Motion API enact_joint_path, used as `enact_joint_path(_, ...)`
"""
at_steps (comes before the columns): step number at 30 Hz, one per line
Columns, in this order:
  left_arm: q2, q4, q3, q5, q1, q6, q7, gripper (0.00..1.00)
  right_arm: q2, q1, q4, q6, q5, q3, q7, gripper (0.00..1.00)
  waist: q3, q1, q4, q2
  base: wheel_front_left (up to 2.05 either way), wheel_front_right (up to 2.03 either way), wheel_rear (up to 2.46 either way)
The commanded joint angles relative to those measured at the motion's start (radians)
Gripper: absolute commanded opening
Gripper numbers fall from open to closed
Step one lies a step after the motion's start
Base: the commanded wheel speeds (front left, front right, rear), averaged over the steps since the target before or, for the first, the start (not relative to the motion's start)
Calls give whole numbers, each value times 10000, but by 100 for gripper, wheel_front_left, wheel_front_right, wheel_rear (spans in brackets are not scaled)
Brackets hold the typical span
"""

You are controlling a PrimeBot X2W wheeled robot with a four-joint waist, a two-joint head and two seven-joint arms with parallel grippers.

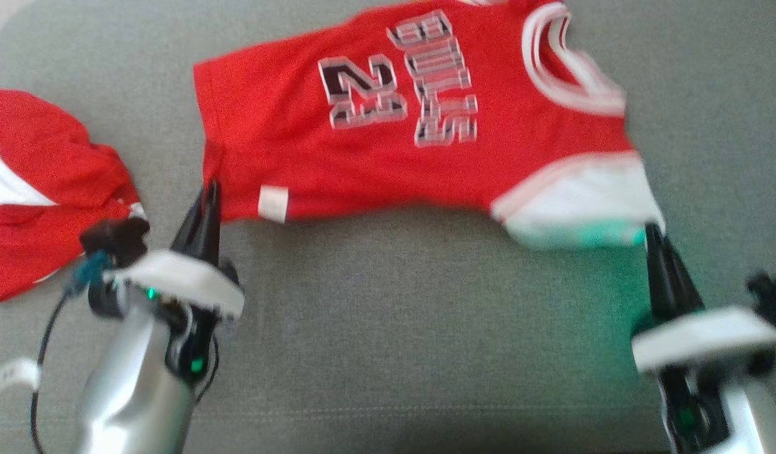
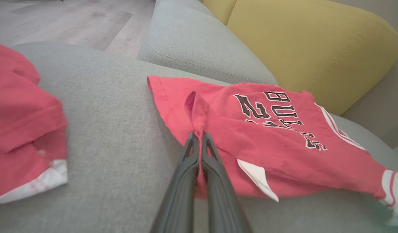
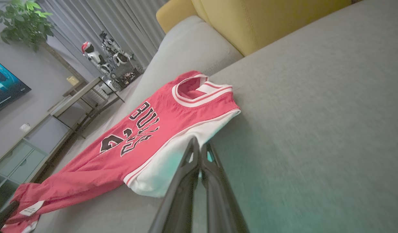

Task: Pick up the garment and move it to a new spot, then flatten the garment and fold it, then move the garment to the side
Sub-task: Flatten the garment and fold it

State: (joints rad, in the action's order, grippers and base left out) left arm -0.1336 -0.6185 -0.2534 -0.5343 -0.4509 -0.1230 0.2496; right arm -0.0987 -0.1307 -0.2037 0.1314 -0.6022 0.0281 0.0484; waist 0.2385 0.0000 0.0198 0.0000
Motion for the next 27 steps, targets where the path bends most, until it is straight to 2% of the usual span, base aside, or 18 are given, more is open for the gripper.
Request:
enact_joint_path(1,-484,674,285,201,243,59,121,0,170,662,1319,-7,145,-38,-625,0,-237,0,67,0,0,0,0)
enact_joint_path(6,-854,2046,181,325,1616,316,-106,0,464,3148,4276,-7,140,-685,-2635,0,-600,0,118,0,0,0,0)
enact_joint_path(11,-1191,3272,221,272,2836,615,-507,0,480,5082,5673,-7,-632,-921,-3443,0,-943,0,38,0,0,0,0)
enact_joint_path(18,-1511,5110,551,92,4603,1422,-1057,0,482,6747,6276,-7,-1071,-925,-3889,0,-1466,0,-149,0,0,0,0)
enact_joint_path(22,-1559,5866,626,24,5229,1776,-1365,0,483,6982,6331,-7,-1047,-1011,-3925,0,-1599,0,-174,0,0,0,0)
enact_joint_path(27,-1604,6334,577,-30,5535,1971,-1720,0,483,6709,6019,-7,-1096,-1227,-3914,0,-1664,0,-106,0,0,0,0)
